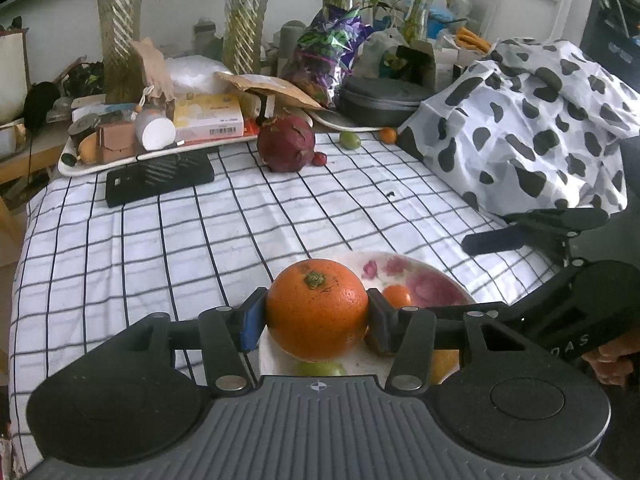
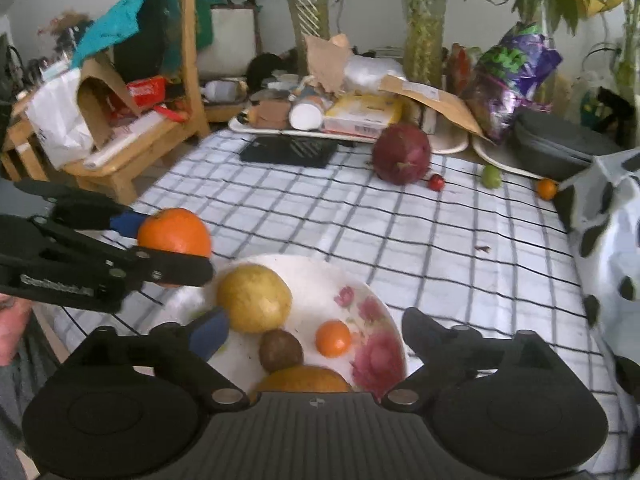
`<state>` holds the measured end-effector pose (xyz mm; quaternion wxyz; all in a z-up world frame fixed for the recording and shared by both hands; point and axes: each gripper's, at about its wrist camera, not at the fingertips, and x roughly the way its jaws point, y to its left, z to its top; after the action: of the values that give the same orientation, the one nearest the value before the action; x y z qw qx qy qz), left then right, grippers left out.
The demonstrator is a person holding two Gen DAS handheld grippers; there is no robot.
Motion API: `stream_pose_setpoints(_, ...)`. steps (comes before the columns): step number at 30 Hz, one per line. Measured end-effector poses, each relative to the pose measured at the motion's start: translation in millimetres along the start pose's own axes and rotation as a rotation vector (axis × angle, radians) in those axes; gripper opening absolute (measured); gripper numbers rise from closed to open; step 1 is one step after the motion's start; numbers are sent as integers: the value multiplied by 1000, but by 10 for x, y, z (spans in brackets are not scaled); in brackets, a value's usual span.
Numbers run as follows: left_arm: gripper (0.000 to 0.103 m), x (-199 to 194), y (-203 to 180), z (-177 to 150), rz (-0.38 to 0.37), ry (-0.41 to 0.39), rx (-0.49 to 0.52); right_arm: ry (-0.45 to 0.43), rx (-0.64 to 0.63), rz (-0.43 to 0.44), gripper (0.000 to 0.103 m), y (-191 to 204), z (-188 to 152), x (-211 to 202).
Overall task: Organize fruits
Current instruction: 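Carry the orange and passion fruit to the plate and release both, then withdraw both open grippers from the plate toward the dragon fruit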
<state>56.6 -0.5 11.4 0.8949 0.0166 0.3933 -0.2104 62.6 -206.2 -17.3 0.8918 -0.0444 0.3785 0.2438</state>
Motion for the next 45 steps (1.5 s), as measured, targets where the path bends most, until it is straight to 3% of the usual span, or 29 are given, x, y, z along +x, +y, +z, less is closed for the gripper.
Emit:
stream_pose_setpoints(5,50,-53,-61,-106,-6,22,7,21,-28,-74,103,74,-136,-81)
stream_pose_setpoints(16,50,15,-303,-354,-43,116,79,49,-11,-189,103,130,-325,-224)
stream_pose_setpoints(22,50,169,-391,-424,-62,161,122,54,32,-205,103,60,-358,-245)
stream_pose_setpoints(26,51,328,-441,-465,-16,217,151,56,67,-211,103,1,-356,-239)
stream_pose_setpoints(29,75,328,-456,-487,25,220,173,58,89,-207,103,-34,-355,-235)
stream_pose_setpoints(30,77,324,-459,-491,47,219,181,58,91,-207,103,-37,-357,-234)
stream_pose_setpoints(45,78,-31,-418,-442,37,111,105,53,137,-216,103,-95,-373,-239)
